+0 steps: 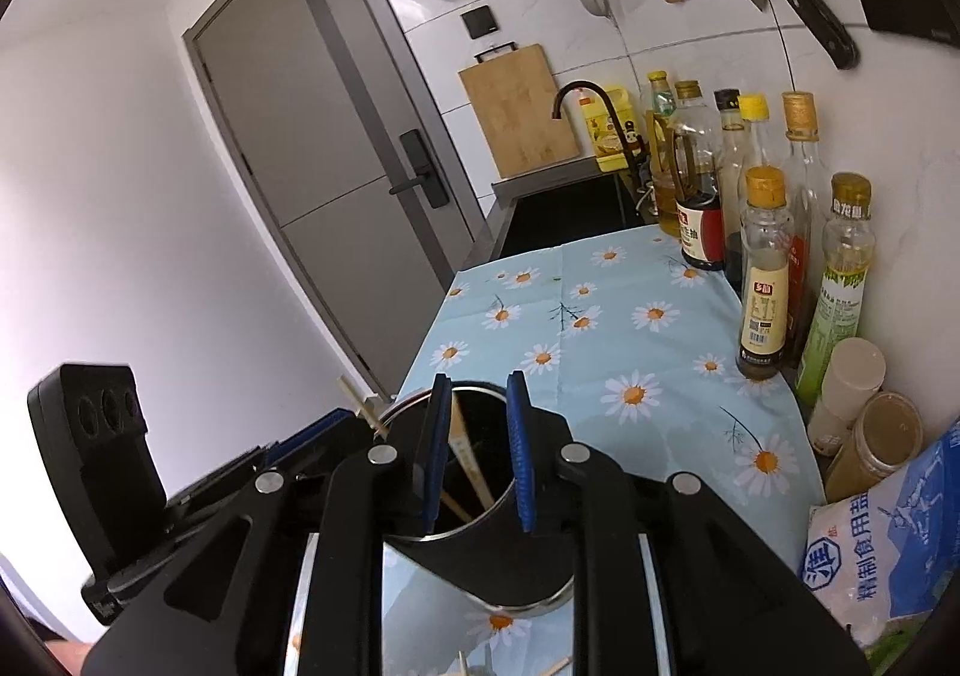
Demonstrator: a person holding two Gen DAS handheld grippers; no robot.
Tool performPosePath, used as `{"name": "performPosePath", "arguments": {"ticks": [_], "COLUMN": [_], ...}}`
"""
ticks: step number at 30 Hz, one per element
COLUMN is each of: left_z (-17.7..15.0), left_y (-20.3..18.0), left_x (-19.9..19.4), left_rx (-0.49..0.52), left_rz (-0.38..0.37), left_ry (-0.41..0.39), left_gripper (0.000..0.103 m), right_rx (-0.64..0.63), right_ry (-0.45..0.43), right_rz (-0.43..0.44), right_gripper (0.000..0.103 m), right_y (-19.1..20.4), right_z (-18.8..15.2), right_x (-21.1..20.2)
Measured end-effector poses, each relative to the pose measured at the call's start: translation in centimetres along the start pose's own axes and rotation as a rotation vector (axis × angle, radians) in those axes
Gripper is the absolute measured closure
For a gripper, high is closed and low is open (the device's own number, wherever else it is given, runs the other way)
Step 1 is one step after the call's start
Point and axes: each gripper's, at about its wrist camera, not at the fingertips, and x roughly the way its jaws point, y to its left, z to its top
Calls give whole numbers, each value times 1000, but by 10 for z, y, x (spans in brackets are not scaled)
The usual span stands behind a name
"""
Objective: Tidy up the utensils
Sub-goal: 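Open the left gripper to drop the spoon while the right gripper drops the chopstick into the holder, then lower the right gripper onto another bamboo chopstick and close it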
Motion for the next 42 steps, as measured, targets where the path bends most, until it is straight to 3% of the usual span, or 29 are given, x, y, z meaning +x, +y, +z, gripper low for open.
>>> {"name": "performPosePath", "arguments": {"ticks": [2,4,10,15,19,26,42], "left_z": [2,3,0,-12,-30,-68,-140], "left_y": [-4,-8,-19,-23,-28,-27,-19], "left_x": [-8,-18,-52,-70,-80,-96,-126], "left_rx": [7,14,16,-8,0,-73,-197], "left_rz": [-6,-2,-13,-25,-17,-27,14], "left_ry": [-2,-15,-35,-3,30,95,223], "left_gripper": [76,74,74,69,69,69,66], "right_rx": [-16,-27,-78,-128,-199,-245,-421], "right_ry": [4,10,58,122,162,243,531], "right_rz": [3,7,4,18,-6,8,39], "right_gripper": [82,72,70,63,63,63,63], "right_y": [4,5,11,15,21,26,43], "right_z": [0,0,-9,-25,-43,-75,-145], "right_x": [-7,-18,-42,-63,-73,-81,-72]}}
